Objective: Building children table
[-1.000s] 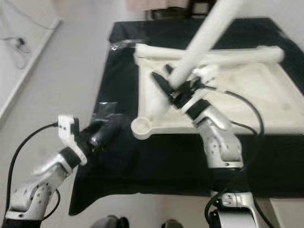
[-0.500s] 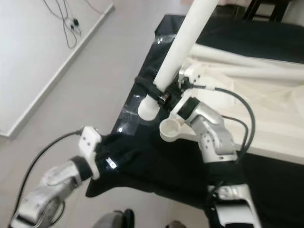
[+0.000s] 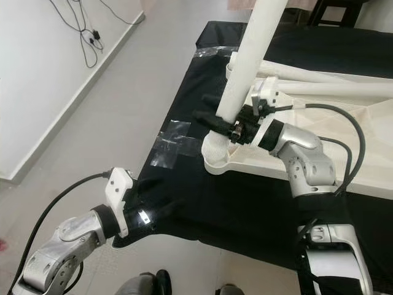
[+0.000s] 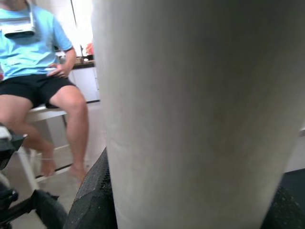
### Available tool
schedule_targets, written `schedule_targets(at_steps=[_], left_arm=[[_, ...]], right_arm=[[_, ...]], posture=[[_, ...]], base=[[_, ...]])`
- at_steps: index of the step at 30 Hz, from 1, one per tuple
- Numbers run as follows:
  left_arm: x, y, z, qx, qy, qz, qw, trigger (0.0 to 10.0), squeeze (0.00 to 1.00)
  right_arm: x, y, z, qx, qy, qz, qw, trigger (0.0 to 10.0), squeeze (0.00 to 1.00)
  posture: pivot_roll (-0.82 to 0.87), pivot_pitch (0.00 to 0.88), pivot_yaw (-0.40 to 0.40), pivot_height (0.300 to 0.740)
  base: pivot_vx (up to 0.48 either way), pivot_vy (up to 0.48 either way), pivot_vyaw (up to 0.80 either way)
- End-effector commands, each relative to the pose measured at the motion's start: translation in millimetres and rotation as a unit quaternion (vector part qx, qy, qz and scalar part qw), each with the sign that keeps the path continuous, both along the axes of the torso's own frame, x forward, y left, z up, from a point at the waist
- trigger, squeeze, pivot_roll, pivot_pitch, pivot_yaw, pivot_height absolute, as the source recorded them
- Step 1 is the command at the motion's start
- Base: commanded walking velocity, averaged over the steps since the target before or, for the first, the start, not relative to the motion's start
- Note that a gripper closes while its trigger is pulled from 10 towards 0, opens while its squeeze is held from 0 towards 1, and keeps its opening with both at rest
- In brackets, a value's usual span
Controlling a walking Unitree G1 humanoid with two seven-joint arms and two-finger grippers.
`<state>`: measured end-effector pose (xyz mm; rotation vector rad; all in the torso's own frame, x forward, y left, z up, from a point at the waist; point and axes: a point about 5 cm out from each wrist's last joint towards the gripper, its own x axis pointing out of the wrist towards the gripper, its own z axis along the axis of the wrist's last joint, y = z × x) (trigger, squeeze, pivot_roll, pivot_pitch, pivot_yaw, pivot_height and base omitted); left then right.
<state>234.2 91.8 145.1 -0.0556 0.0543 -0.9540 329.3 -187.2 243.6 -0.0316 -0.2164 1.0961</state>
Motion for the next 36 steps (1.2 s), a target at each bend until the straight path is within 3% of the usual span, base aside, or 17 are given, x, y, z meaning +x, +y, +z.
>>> schedule_targets(at_steps=[1,6,13,20,23,36], left_arm=[[-4.9,2.1,-1,-0.002,0.01,-0.008,1.0,10.0,0.0],[-11.1,1.4,0,-0.003,0.018,-0.022,1.0,10.0,0.0],[-21.0,2.0,1,-0.005,0.024,-0.028,0.999,10.0,0.0],[-30.3,-0.4,2,-0.009,0.03,-0.033,0.999,10.0,0.0],[-33.3,-0.8,3,-0.011,0.035,-0.036,0.999,10.0,0.0],[-33.5,-2.0,4,-0.015,0.038,-0.041,0.998,10.0,0.0]], right_arm=[[-2.8,9.6,-4,-0.007,-0.004,0.02,1.0,10.0,0.0],[3.0,18.1,-9,-0.013,-0.003,0.016,1.0,10.0,0.0],[16.7,11.6,-7,-0.027,-0.014,-0.035,0.999,10.0,0.0],[9.6,1.2,-4,-0.029,0.005,0.007,1.0,10.0,0.0],[0.9,-3.3,-9,-0.032,0.03,0.053,0.998,10.0,0.0],[1.4,-7.0,-15,-0.037,0.047,0.068,0.996,10.0,0.0]], posture=[[0.04,0.227,0.079,0.74],[0.06,0.259,0.078,0.74],[0.07,0.299,0.062,0.74],[0.07,0.327,0.053,0.74],[0.07,0.34,0.054,0.74],[0.07,0.343,0.05,0.74]], base=[[0.0,0.0,0.0],[0.0,0.0,0.0],[0.0,0.0,0.0],[0.0,0.0,0.0],[0.0,0.0,0.0],[0.0,0.0,0.0]])
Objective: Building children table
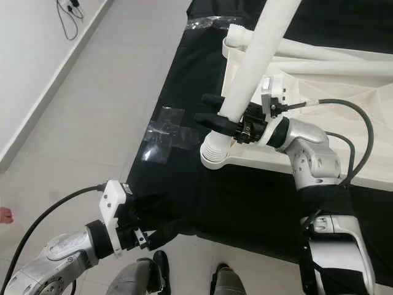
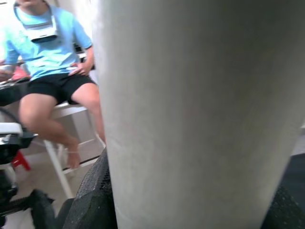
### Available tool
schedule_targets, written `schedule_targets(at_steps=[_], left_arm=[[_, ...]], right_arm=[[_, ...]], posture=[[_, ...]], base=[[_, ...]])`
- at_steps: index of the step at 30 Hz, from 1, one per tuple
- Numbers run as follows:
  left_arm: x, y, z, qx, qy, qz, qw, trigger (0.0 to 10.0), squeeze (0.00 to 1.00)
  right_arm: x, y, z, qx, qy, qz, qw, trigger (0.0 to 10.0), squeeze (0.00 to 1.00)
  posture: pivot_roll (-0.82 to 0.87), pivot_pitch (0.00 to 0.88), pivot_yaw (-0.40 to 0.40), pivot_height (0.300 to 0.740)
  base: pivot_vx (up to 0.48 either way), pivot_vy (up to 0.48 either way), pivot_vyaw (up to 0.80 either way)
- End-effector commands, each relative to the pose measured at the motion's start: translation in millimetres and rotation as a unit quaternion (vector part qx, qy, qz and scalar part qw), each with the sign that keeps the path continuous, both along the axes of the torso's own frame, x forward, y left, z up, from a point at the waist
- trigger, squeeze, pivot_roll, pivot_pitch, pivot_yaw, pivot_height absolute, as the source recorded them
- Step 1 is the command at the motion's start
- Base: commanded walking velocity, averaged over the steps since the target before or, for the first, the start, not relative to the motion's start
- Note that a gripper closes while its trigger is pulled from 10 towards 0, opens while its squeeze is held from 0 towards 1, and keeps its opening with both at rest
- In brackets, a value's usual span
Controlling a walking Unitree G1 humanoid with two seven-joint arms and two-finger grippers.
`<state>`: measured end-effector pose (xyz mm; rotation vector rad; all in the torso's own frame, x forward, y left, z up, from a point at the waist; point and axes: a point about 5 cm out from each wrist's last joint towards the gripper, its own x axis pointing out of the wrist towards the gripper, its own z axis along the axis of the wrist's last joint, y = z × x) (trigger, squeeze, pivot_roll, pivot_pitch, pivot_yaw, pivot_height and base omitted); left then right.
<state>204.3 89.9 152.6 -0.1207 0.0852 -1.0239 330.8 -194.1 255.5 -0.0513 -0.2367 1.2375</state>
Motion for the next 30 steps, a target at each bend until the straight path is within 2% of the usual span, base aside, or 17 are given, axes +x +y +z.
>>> schedule_targets(at_steps=[1,5,8,12,18,26,27,28,30], left_arm=[[-3.3,-0.1,-3,0.007,0.012,-0.007,1.0,10.0,0.0],[-3.0,-0.2,-3,0.008,0.012,-0.006,1.0,10.0,0.0],[-2.6,-0.5,-3,0.008,0.012,-0.004,1.0,10.0,0.0],[-2.5,-0.7,-2,0.008,0.013,-0.004,1.0,10.0,0.0],[-1.7,-0.9,-2,0.007,0.014,-0.005,1.0,10.0,0.0],[-1.2,-0.9,-2,0.008,0.016,-0.007,1.0,10.0,0.0],[-1.0,-0.8,-2,0.008,0.016,-0.007,1.0,10.0,0.0],[-0.7,-0.6,-2,0.009,0.016,-0.005,1.0,10.0,0.0],[-0.5,-0.5,-3,0.009,0.016,-0.005,1.0,10.0,0.0]], right_arm=[[0.0,1.1,-28,-0.038,0.059,-0.001,0.998,10.0,0.0],[2.9,5.1,-28,-0.081,0.05,-0.007,0.995,10.0,0.0],[6.3,12.7,-26,-0.139,0.028,-0.017,0.99,10.0,0.0],[2.6,16.8,-26,-0.165,0.013,-0.005,0.986,10.0,0.0],[-5.0,24.6,-24,-0.16,-0.018,0.005,0.987,10.0,0.0],[-3.9,26.5,-26,-0.146,-0.022,-0.004,0.989,10.0,0.0],[-3.5,26.4,-26,-0.138,-0.019,-0.006,0.99,10.0,0.0],[-3.8,24.6,-28,-0.11,-0.002,-0.004,0.994,10.0,0.0],[-3.0,22.7,-29,-0.094,0.011,-0.006,0.995,10.0,0.0]], posture=[[0.07,0.343,0.049,0.74],[0.07,0.341,0.048,0.74],[0.07,0.34,0.045,0.74],[0.06,0.34,0.043,0.74],[0.06,0.341,0.047,0.74],[0.06,0.339,0.048,0.74],[0.07,0.338,0.046,0.74],[0.07,0.338,0.046,0.74],[0.06,0.338,0.047,0.74]], base=[[0.0,0.0,0.0],[0.0,0.0,0.0],[0.0,0.0,0.0],[0.0,0.0,0.0],[0.0,0.0,0.0],[0.0,0.0,0.0],[0.0,0.0,0.0],[0.0,0.0,0.0],[0.0,0.0,0.0]])
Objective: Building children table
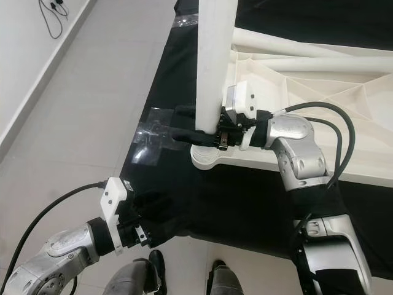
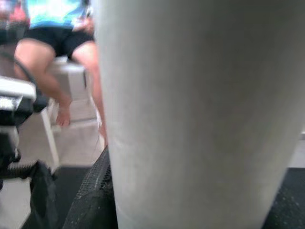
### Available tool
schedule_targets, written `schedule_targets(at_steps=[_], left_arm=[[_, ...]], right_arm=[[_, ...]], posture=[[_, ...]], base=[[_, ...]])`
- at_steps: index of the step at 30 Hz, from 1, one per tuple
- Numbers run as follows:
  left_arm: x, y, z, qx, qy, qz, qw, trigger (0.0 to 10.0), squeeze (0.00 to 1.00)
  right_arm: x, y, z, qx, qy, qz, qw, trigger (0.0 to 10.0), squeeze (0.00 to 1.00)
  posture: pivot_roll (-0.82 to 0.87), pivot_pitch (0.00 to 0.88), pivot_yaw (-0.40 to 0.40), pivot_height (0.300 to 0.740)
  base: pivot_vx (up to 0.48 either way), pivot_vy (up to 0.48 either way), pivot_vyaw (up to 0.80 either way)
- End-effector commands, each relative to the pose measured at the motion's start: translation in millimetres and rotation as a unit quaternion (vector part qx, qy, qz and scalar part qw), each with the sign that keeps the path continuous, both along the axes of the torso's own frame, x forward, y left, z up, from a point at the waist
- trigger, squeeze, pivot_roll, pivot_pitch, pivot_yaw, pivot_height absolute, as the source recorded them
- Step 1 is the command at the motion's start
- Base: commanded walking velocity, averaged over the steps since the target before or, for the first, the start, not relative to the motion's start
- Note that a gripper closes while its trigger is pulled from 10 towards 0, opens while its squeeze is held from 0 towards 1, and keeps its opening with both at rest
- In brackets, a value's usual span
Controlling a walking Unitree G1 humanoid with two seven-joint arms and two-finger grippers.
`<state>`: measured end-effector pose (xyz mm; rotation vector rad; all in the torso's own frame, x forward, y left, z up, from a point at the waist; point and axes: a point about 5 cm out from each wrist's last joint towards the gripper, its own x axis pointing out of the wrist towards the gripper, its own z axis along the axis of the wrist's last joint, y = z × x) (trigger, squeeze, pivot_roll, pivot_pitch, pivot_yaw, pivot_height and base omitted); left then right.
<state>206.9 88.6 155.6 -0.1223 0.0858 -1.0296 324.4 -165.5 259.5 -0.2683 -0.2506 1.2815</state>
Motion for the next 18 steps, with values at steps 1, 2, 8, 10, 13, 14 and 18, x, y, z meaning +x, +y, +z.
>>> schedule_targets(at_steps=[1,2,8,10,13,14,18], left_arm=[[-3.0,0.9,-6,0.009,0.016,-0.001,1.0,10.0,0.0],[-3.0,0.9,-6,0.009,0.016,-0.001,1.0,10.0,0.0],[-3.0,0.7,-6,0.008,0.017,-0.004,1.0,10.0,0.0],[-3.0,0.7,-6,0.008,0.018,-0.005,1.0,10.0,0.0],[-3.1,0.7,-6,0.009,0.018,-0.005,1.0,10.0,0.0],[-3.2,1.0,-6,0.009,0.018,-0.005,1.0,10.0,0.0],[-3.2,1.5,-6,0.009,0.019,-0.004,1.0,10.0,0.0]], right_arm=[[4.8,-9.0,-36,-0.001,0.092,-0.031,0.995,10.0,0.0],[4.8,-9.0,-36,-0.001,0.092,-0.031,0.995,10.0,0.0],[6.1,-12.8,-44,-0.004,0.126,-0.02,0.992,10.0,0.0],[8.9,-14.1,-47,-0.021,0.122,-0.027,0.992,10.0,0.0],[10.9,-13.8,-47,-0.034,0.116,-0.029,0.992,10.0,0.0],[10.9,-12.8,-47,-0.038,0.114,-0.025,0.992,10.0,0.0],[10.0,-9.6,-46,-0.045,0.108,-0.008,0.993,10.0,0.0]], posture=[[0.06,0.338,0.047,0.74],[0.06,0.338,0.047,0.74],[0.06,0.336,0.049,0.74],[0.06,0.335,0.05,0.74],[0.06,0.334,0.05,0.74],[0.07,0.333,0.053,0.74],[0.07,0.331,0.056,0.74]], base=[[0.0,0.0,0.0],[0.0,0.0,0.0],[0.0,0.0,0.0],[0.0,0.0,0.0],[0.0,0.0,0.0],[0.0,0.0,0.0],[0.0,0.0,0.0]])
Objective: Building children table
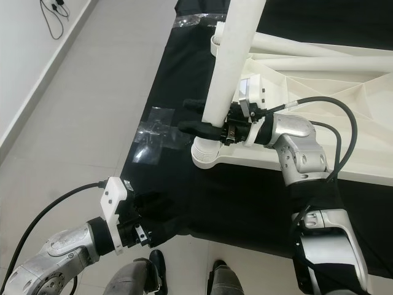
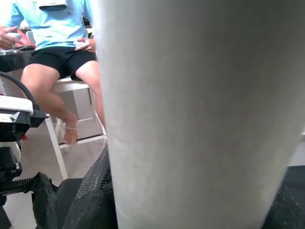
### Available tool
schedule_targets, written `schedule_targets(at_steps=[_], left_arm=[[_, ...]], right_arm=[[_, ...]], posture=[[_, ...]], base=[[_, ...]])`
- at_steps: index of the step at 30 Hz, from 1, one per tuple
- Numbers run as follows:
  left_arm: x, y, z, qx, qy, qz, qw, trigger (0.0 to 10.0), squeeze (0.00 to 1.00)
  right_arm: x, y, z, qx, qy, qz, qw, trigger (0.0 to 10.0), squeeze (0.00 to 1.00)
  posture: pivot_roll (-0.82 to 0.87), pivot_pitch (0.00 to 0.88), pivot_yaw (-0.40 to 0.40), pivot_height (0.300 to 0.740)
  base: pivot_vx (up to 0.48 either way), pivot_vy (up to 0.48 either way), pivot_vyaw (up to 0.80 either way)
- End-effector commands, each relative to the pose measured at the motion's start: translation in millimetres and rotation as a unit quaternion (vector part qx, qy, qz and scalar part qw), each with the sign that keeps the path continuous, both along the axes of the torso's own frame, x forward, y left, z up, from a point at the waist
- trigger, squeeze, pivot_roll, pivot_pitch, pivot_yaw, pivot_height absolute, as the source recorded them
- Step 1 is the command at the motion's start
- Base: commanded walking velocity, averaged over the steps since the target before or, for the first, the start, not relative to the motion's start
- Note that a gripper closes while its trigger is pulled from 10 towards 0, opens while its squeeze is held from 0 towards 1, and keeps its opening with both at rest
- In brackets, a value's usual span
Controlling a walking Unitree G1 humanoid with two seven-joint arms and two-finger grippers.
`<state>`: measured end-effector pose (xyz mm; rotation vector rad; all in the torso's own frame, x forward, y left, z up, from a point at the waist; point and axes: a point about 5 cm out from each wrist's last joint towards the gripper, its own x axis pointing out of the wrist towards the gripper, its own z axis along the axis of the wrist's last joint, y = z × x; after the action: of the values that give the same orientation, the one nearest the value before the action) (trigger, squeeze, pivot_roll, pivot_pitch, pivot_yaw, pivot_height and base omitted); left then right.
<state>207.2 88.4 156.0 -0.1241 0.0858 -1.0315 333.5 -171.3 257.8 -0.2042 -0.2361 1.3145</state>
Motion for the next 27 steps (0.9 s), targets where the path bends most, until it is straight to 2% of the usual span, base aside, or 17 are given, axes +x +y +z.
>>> schedule_targets(at_steps=[1,3,9,16,21,27], left_arm=[[-3.6,2.2,-7,0.01,0.019,-0.004,1.0,10.0,0.0],[-3.9,3.0,-7,0.011,0.02,-0.005,1.0,10.0,0.0],[-5.7,4.1,-7,0.012,0.023,-0.008,1.0,10.0,0.0],[-14.8,5.9,-6,0.014,0.027,-0.007,1.0,10.0,0.0],[-22.8,10.5,-4,0.016,0.034,0.001,0.999,10.0,0.0],[-27.1,14.5,-4,0.021,0.039,0.005,0.999,10.0,0.0]], right_arm=[[0.2,-1.3,-43,-0.067,0.078,-0.008,0.995,10.0,0.0],[0.0,5.4,-39,-0.073,0.07,0.026,0.995,10.0,0.0],[7.4,17.4,-27,-0.093,0.049,0.067,0.992,10.0,0.0],[12.1,34.3,-12,-0.109,0.034,0.142,0.983,10.0,0.0],[15.0,37.5,-8,-0.092,0.039,0.166,0.981,10.0,0.0],[18.2,38.4,-4,-0.087,0.045,0.169,0.981,10.0,0.0]], posture=[[0.07,0.328,0.062,0.74],[0.07,0.325,0.066,0.74],[0.08,0.325,0.067,0.74],[0.12,0.351,0.054,0.74],[0.15,0.379,0.05,0.74],[0.17,0.39,0.057,0.74]], base=[[0.0,0.0,0.0],[0.0,0.0,0.0],[0.0,0.0,0.0],[0.0,0.0,0.0],[0.0,0.0,0.0],[0.0,0.0,0.0]])
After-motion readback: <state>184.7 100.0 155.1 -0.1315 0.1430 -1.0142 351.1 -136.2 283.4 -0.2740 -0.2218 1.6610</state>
